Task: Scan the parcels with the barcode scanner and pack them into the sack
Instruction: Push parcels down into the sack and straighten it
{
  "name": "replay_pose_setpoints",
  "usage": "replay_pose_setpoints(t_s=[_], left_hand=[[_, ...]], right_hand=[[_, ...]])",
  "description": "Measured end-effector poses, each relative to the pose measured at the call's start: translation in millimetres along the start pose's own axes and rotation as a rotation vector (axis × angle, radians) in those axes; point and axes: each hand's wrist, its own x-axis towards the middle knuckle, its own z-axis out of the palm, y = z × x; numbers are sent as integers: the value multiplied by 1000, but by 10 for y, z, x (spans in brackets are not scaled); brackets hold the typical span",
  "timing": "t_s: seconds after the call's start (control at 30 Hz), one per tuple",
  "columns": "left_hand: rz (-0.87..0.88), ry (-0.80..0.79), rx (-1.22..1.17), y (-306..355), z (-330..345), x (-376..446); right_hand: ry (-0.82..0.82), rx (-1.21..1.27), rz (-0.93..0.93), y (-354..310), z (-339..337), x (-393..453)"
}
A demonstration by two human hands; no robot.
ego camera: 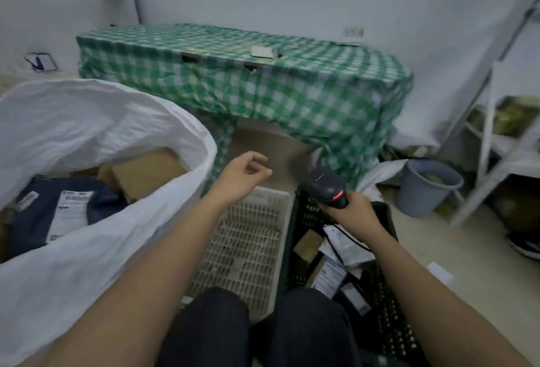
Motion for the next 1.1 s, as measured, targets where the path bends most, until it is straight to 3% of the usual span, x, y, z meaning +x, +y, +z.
replay_pose_setpoints(t_s=[0.2,0.4,0.7,0.9,1.1], left_hand=[[-122,-295,94,-377,1253,295],[-269,-455,203,-1181,2137,700],[-434,-513,185,-2303,3134,1082],[-567,-519,238,-2859,3642,1181],[-628,-465,88,-3125,3934,1207]], right_hand=[[68,21,147,1029,-411,-220],[103,154,284,1967,-29,25],[292,362,350,2700,491,726],[418,330,314,3105,442,1090],[497,341,338,3347,565,1194]])
